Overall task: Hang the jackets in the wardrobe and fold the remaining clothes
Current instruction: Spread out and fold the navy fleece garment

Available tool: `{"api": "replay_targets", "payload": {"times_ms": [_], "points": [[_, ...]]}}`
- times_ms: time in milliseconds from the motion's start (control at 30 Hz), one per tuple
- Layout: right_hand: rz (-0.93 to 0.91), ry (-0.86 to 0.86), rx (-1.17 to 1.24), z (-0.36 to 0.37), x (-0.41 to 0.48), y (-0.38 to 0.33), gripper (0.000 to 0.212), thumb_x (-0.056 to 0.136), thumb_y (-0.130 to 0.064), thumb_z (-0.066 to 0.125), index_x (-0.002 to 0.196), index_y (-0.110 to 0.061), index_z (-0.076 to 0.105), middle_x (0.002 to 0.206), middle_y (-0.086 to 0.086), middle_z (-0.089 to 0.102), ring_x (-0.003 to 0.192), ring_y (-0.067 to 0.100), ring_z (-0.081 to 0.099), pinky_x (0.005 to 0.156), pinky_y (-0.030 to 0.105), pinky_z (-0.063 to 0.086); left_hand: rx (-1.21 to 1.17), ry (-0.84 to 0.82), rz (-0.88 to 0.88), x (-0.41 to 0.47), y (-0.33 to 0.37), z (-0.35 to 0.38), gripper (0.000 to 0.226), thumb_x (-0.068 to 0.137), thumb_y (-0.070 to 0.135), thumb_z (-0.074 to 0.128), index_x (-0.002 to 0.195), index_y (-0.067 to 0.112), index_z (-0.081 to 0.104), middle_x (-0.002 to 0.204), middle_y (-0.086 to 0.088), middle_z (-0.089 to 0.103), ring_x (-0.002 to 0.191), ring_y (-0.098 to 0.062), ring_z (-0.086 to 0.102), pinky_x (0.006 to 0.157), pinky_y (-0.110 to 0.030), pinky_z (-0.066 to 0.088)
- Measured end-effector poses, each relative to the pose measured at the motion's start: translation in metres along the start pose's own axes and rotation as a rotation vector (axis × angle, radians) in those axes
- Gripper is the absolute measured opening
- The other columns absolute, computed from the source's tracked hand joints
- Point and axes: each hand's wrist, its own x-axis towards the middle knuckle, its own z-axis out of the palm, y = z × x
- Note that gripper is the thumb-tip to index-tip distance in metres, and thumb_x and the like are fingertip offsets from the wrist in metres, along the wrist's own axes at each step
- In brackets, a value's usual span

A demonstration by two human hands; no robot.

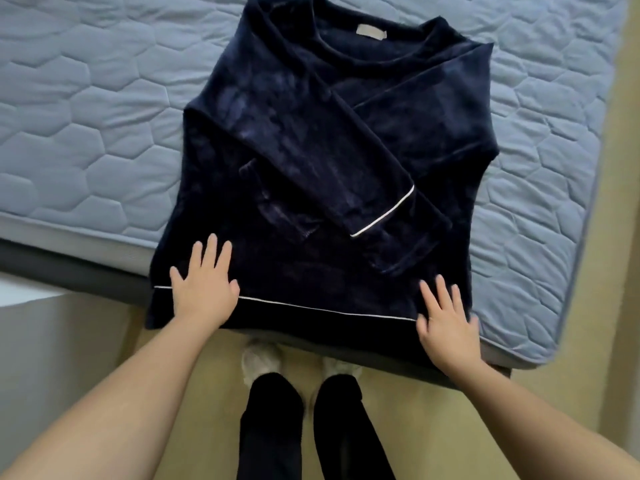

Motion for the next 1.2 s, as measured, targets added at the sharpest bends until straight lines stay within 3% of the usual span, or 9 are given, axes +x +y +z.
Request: {"api": "replay_targets", "payload": {"times_ms": [100,300,500,667,800,933,1000,1067,1200], "points": [[0.055,0.04,0.207,0.002,-0.021,0.011,0.067,0.091,-0.018,0.05,0.151,-0.027,0.02,0.161,-0.005,0.003,0.148,0.018,0.004,0.102,0.044,0.043,-0.066,-0.01,-0.11,-0.026,-0.021,0.006,0.076,0.092,0.032,0.05,0.153,0.026,0.005,0.161,-0.001,-0.001,0.147,-0.019,0.005,0.109,-0.048,0.029],[0.437,0.243,0.791,-0.004,-0.024,0.006,0.064,0.087,-0.01,0.058,0.145,-0.015,0.03,0.146,0.009,0.038,0.128,0.028,0.042,0.1,0.038,0.037,-0.489,0.014,-0.442,-0.03,-0.055,0.011,0.076,0.087,0.022,0.06,0.149,0.011,0.017,0.151,-0.019,0.026,0.135,-0.037,0.031,0.105,-0.051,0.033],[0.599,0.061,1.235,0.003,-0.026,0.015,0.025,0.09,-0.016,0.061,0.114,-0.01,0.059,0.118,0.017,0.063,0.096,0.026,0.058,0.089,0.037,0.047,-0.8,-0.051,-0.576,-0.022,-0.081,0.028,0.044,0.094,0.029,0.054,0.123,-0.003,0.052,0.125,-0.026,0.055,0.116,-0.041,0.051,0.095,-0.041,0.039],[0.657,0.051,1.204,0.016,-0.05,0.034,0.028,0.087,-0.013,0.067,0.114,-0.004,0.064,0.105,0.013,0.063,0.092,0.024,0.056,0.081,0.033,0.044,-0.892,0.097,-0.7,-0.038,-0.118,0.038,0.036,0.096,0.024,0.054,0.112,-0.006,0.063,0.114,-0.027,0.062,0.104,-0.04,0.057,0.089,-0.04,0.042],[0.758,-0.205,1.422,0.027,-0.061,0.02,0.01,0.086,-0.017,0.069,0.09,-0.016,0.06,0.086,0.006,0.06,0.071,0.017,0.055,0.051,0.024,0.049,-1.522,-0.075,-0.759,-0.04,-0.115,0.039,0.031,0.096,0.025,0.054,0.122,0.008,0.053,0.117,-0.012,0.058,0.1,-0.026,0.056,0.087,-0.044,0.05],[0.844,-0.142,1.475,0.046,-0.069,0.03,0.015,0.086,-0.01,0.068,0.08,-0.017,0.056,0.074,0.002,0.055,0.056,0.011,0.042,0.043,0.017,0.045,-1.582,0.001,-0.796,-0.039,-0.118,0.046,0.026,0.093,0.013,0.06,0.118,0.006,0.057,0.083,-0.006,0.058,0.054,-0.016,0.062,0.044,-0.02,0.053],[0.824,-0.112,1.528,0.05,-0.071,0.037,0.016,0.087,-0.008,0.066,0.081,-0.019,0.057,0.076,0.0,0.057,0.058,0.01,0.045,0.055,0.022,0.048,-1.573,0.087,-0.813,-0.034,-0.122,0.054,0.037,0.092,0.016,0.061,0.126,0.004,0.054,0.091,-0.007,0.06,0.065,-0.018,0.059,0.055,-0.025,0.057],[0.74,-0.117,1.581,0.054,-0.075,0.038,0.016,0.088,-0.001,0.061,0.091,-0.016,0.057,0.087,0.003,0.061,0.071,0.014,0.054,0.071,0.029,0.05,-1.56,0.065,-0.792,-0.034,-0.119,0.06,0.04,0.093,0.017,0.059,0.13,0.008,0.051,0.108,-0.009,0.061,0.082,-0.024,0.061,0.083,-0.039,0.055],[0.495,0.034,0.927,0.071,-0.09,0.038,0.037,0.079,0.003,0.063,0.11,-0.015,0.054,0.1,0.005,0.063,0.085,0.021,0.059,0.077,0.038,0.051,-1.149,0.047,-0.594,-0.048,-0.104,0.069,0.046,0.086,0.003,0.06,0.129,0.004,0.044,0.122,-0.018,0.057,0.105,-0.036,0.055,0.084,-0.037,0.041]]}}
